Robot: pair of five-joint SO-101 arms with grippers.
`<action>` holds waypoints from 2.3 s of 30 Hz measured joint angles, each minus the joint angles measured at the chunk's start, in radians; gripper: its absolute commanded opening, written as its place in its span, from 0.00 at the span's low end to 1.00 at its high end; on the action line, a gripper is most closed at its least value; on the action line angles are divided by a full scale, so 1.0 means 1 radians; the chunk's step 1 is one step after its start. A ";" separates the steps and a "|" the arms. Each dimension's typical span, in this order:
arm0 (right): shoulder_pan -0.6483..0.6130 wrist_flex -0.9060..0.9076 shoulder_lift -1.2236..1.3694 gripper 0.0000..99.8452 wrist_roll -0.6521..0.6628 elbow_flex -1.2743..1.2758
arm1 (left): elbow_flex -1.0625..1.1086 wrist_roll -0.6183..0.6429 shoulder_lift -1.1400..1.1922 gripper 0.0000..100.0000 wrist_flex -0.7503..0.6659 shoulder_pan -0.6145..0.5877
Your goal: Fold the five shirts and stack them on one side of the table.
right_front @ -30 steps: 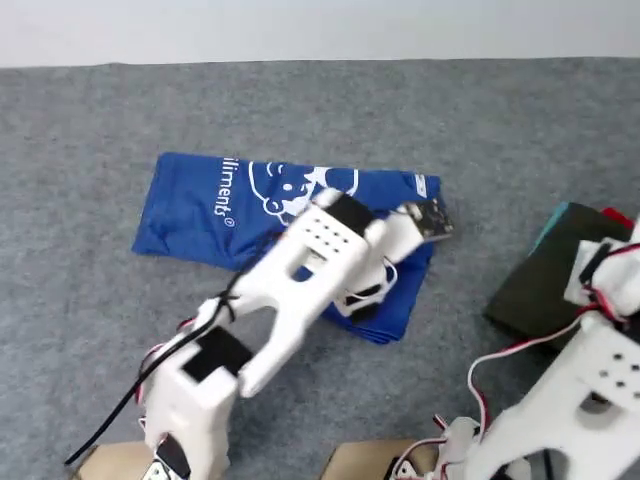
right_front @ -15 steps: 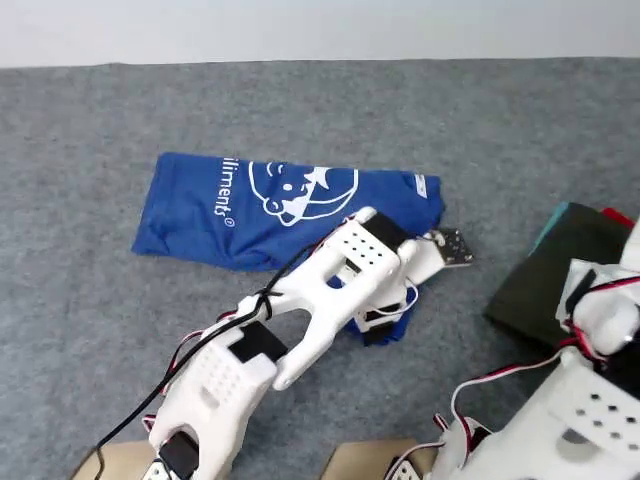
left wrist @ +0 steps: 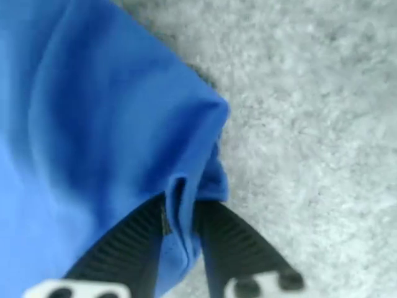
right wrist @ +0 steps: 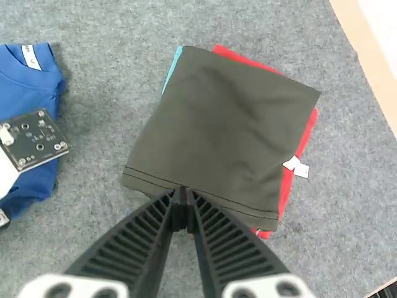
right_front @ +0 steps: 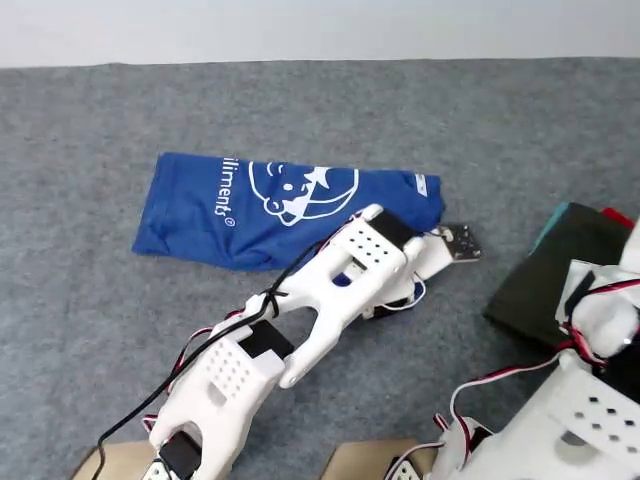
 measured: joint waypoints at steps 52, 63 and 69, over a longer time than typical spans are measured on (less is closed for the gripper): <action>0.000 0.000 0.000 0.01 0.000 0.000 | -0.839 -0.183 0.430 0.11 -0.066 -0.321; 0.000 0.000 0.000 0.01 0.000 0.000 | -0.839 -0.238 0.430 0.11 0.086 -0.241; 0.000 0.000 0.000 0.01 0.000 0.000 | -0.839 -0.261 0.430 0.11 0.130 -0.235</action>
